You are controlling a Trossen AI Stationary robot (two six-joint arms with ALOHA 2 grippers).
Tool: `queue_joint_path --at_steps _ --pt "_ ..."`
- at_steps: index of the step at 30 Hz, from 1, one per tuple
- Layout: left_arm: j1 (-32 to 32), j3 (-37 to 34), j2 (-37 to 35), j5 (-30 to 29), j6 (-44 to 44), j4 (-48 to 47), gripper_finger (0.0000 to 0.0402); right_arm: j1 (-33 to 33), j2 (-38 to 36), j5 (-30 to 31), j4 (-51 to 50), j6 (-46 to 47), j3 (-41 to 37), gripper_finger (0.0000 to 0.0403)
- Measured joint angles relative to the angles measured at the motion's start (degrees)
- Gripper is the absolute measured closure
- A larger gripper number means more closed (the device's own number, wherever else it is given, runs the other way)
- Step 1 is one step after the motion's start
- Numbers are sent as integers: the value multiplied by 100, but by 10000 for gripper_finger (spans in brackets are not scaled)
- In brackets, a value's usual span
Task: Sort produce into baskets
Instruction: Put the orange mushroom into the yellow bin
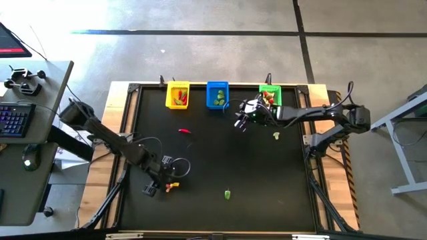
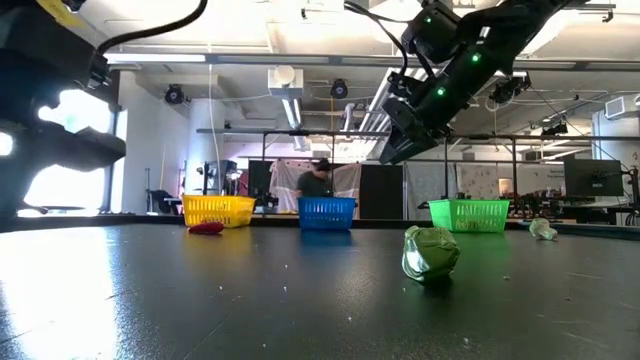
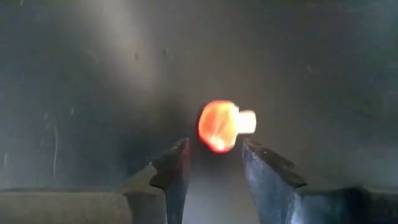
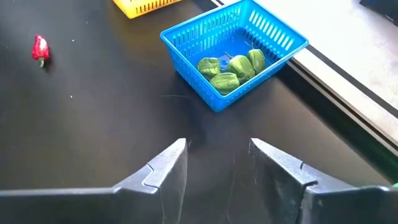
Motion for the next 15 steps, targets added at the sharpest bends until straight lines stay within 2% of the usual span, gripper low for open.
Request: queue_joint_path --at_steps 5,9,15 --pt "-79 0 255 -72 0 284 262 -6 2 0 -10 -93 0 238" --pt "-79 0 409 -79 -4 323 275 -6 2 1 -19 -104 0 238" --pt "-33 -1 405 -92 108 301 335 11 2 -78 -57 -101 0 238"
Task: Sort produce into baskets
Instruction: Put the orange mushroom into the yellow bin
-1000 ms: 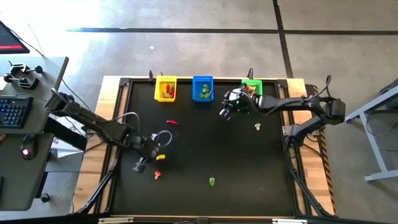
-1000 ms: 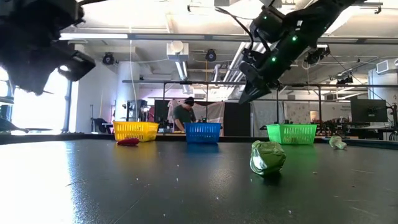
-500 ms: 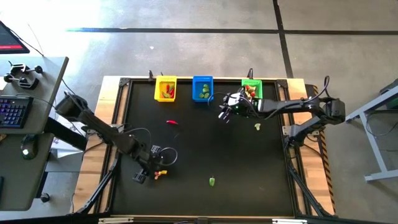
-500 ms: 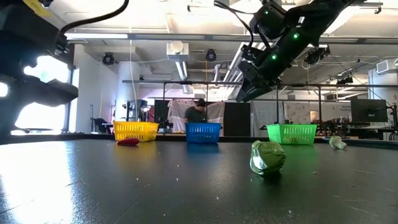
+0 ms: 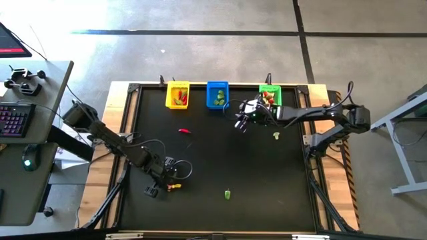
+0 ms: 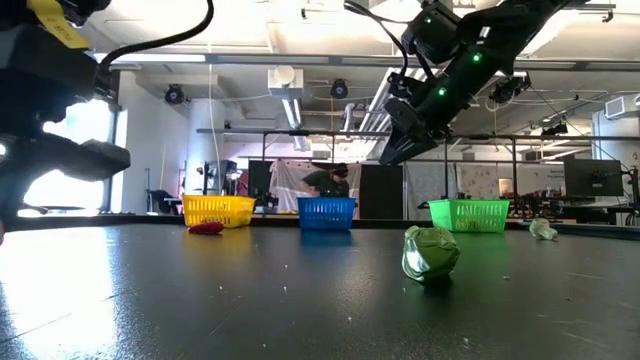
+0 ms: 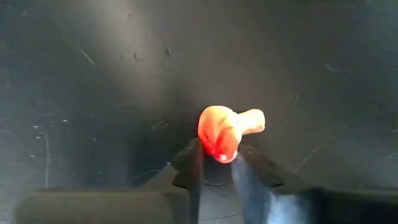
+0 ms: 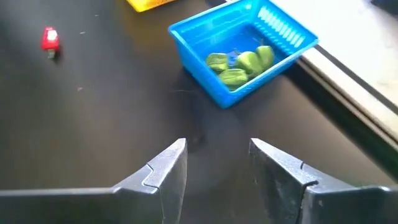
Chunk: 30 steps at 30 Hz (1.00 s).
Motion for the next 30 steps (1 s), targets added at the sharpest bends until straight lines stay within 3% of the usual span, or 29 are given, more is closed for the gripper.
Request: queue_joint_path --at_steps 4,12,17,21,30 --pt "301 -1 -129 16 95 -46 388 80 0 -172 3 -5 0 238" --pt "1851 -3 -382 18 491 412 397 334 0 -182 257 -17 0 238" --pt "3085 -3 -381 28 307 1686 399 614 0 -182 705 -674 0 238" --pt "3972 -3 -338 122 -371 3019 400 798 38 -187 1272 -1400 0 238" --pt "5335 15 88 400 -1412 4802 400 941 566 306 2965 -3447 22 238"
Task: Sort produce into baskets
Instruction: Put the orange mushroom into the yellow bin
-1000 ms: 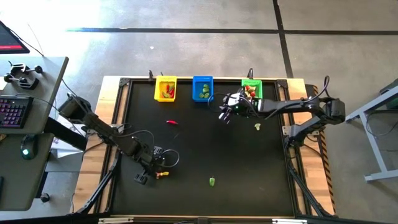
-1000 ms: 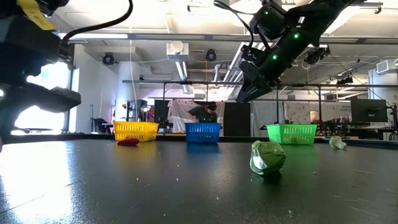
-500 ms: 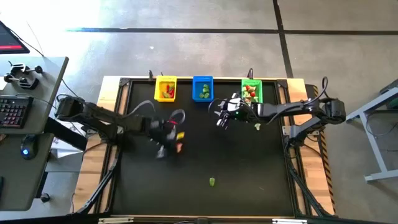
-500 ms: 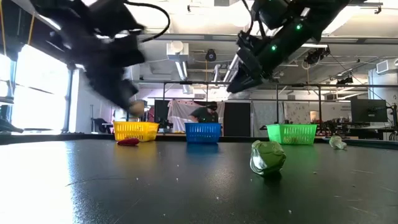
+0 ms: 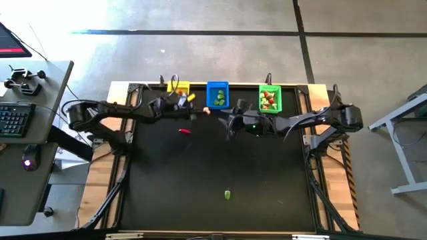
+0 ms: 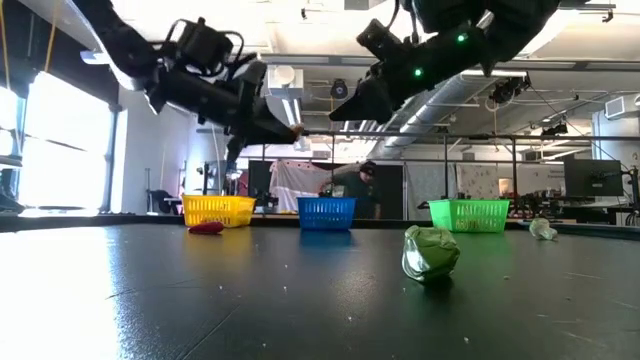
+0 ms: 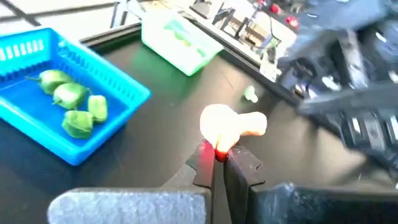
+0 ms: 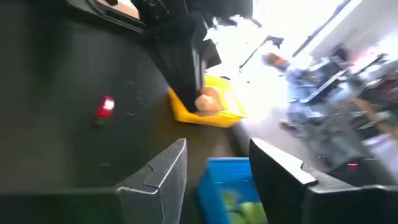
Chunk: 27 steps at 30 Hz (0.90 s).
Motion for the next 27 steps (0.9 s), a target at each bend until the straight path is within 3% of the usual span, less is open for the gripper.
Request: queue_joint_path --at_steps 8,18,22,27 --pt "416 330 654 729 -396 367 401 -88 281 171 775 -692 6 238" --pt "211 714 971 853 -344 504 401 -143 453 115 118 -777 404 240" --pt "134 721 971 858 -319 508 401 -167 453 160 116 -761 420 269" --pt "92 720 971 839 -295 511 401 -201 453 61 -127 -759 420 340"
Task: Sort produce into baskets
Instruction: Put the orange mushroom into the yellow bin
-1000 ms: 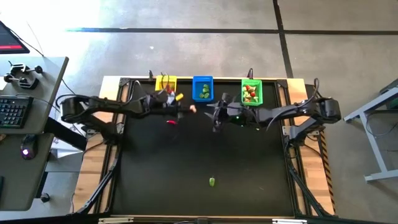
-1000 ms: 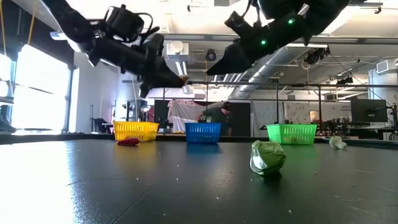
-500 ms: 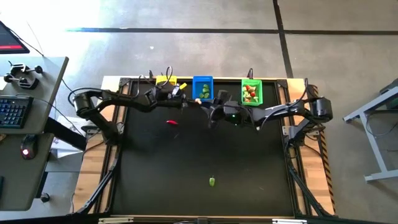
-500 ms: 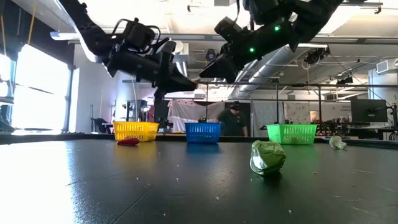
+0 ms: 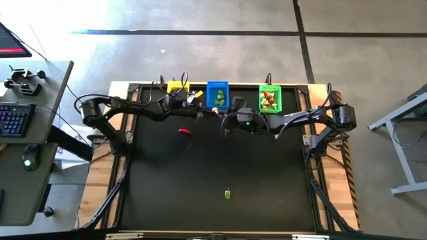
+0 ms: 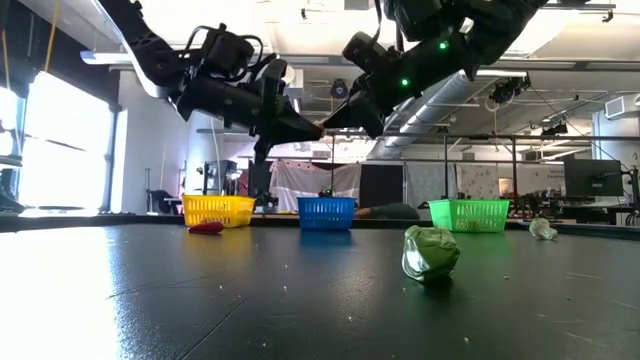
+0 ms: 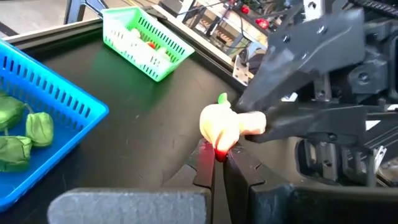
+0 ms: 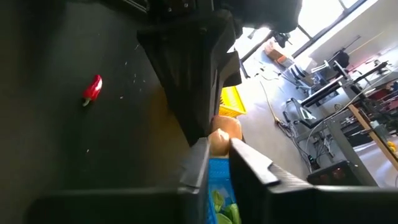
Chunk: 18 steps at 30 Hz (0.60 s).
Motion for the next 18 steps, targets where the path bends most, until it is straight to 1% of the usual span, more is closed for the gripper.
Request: queue_joint_path --at_steps 3,5,9,14,18 --pt "0 -1 0 2 11 -2 401 -7 0 -39 -46 -2 0 381" --pt "0 -1 0 5 86 -9 401 -7 0 -40 -45 -2 0 396" --pt "0 -1 0 0 174 -9 397 -9 0 -47 -36 0 0 392" --pt "-4 -1 0 -73 604 -2 365 -9 0 11 -26 158 0 400" --pt "-4 -1 -2 -175 1033 -45 336 -65 -67 492 -100 351 0 401"
